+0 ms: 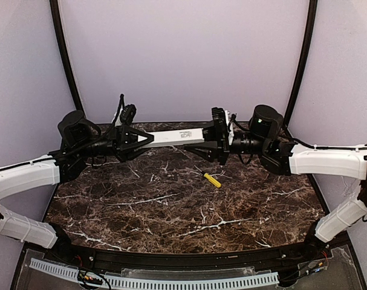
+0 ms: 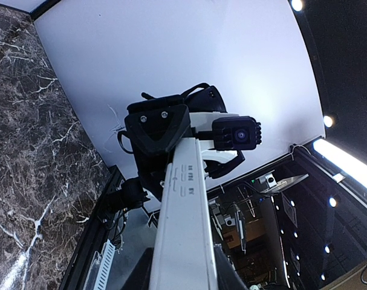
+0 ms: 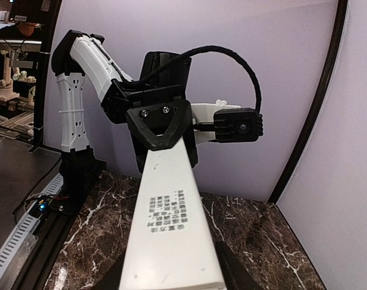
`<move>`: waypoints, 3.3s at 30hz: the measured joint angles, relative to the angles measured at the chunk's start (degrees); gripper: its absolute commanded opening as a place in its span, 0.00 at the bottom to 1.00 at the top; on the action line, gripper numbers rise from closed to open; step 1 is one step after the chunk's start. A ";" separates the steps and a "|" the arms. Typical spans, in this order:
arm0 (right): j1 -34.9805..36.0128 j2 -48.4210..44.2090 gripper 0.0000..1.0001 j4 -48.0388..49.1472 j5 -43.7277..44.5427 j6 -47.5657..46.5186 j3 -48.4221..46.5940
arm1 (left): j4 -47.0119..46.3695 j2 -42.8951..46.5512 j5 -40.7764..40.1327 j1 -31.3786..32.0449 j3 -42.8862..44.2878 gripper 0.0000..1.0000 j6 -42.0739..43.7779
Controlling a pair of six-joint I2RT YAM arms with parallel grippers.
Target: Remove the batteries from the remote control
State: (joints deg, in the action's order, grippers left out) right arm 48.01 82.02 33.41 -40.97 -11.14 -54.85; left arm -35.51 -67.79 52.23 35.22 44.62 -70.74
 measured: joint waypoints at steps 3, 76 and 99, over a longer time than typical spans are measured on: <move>0.00 0.00 0.46 -0.07 -0.20 -0.04 0.00 | 0.00 0.00 0.00 0.00 0.00 0.00 0.00; 0.02 -2.29 0.00 -3.82 3.50 1.11 6.19 | 24.70 1.49 -7.74 -0.61 1.38 0.70 18.10; 0.02 -2.58 0.00 -5.57 5.03 -0.37 8.07 | 39.06 2.03 -9.86 -0.61 6.36 0.63 26.58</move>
State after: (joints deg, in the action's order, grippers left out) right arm 48.03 79.44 27.83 -35.94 -11.51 -46.78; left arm 3.55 -65.76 42.37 34.61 50.98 -44.16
